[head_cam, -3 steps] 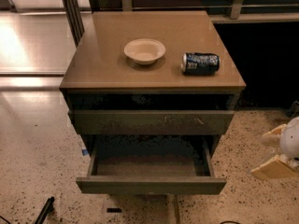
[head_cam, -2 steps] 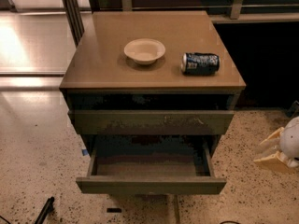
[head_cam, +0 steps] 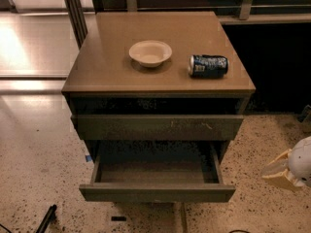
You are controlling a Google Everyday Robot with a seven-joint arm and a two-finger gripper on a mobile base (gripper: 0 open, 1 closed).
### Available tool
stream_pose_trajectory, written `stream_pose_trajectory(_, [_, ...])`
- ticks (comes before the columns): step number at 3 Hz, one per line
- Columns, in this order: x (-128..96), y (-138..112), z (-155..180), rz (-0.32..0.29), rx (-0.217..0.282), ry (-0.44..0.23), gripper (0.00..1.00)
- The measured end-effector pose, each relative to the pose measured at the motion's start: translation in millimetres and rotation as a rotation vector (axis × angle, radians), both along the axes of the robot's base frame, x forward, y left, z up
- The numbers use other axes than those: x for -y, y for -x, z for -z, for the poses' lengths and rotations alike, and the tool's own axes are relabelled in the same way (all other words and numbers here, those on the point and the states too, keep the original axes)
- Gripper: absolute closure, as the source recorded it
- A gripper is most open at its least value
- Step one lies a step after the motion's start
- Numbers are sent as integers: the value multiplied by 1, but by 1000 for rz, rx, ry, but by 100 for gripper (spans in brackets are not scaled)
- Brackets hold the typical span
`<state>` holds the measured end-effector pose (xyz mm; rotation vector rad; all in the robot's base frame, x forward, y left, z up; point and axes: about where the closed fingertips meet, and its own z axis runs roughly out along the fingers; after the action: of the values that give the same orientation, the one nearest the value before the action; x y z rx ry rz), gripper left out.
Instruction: Close middle drawer
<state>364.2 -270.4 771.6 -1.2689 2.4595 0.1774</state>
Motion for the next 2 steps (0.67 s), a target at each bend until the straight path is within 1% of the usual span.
stream_pose_trajectory(1, [5,5,72,15,-110,-109,100])
stream_pose_trajectory(2, [5,1,142,10,-203,-203,100])
